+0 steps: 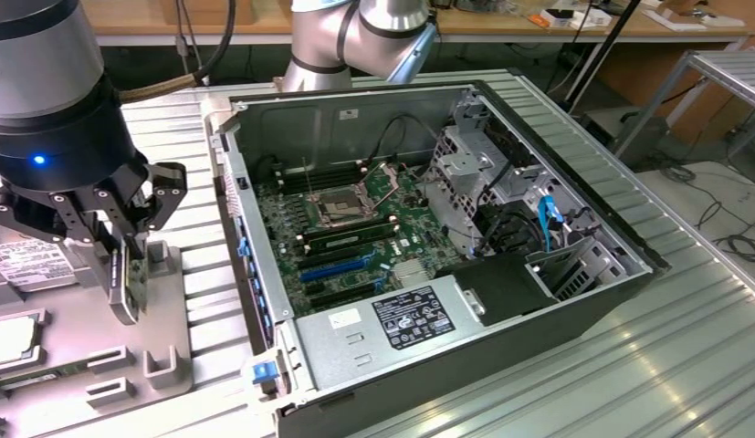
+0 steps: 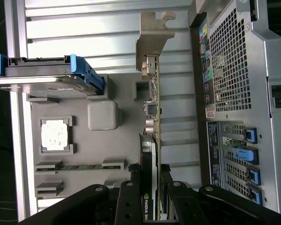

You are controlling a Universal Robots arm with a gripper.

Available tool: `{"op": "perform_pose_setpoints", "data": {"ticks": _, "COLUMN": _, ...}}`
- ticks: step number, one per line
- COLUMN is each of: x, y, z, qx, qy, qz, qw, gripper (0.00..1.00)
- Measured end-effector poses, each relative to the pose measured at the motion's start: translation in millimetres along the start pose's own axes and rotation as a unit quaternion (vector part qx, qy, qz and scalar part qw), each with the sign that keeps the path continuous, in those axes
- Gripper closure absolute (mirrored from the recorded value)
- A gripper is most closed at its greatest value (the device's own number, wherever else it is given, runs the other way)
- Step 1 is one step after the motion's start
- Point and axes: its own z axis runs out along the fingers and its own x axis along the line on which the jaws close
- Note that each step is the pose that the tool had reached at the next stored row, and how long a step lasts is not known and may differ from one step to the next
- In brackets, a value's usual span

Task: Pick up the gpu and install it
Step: 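Pick up the gpu and move the gpu toward the slot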

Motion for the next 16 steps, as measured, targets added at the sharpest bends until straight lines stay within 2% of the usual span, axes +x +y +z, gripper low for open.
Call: {"op": "perform_pose_setpoints", "data": {"ticks": 16, "x": 0.0, "y": 0.6, "z": -7.7, "qx": -0.0014, "qy": 0.0001, "qz": 0.000, "qw": 1.0000, "gripper": 0.73}}
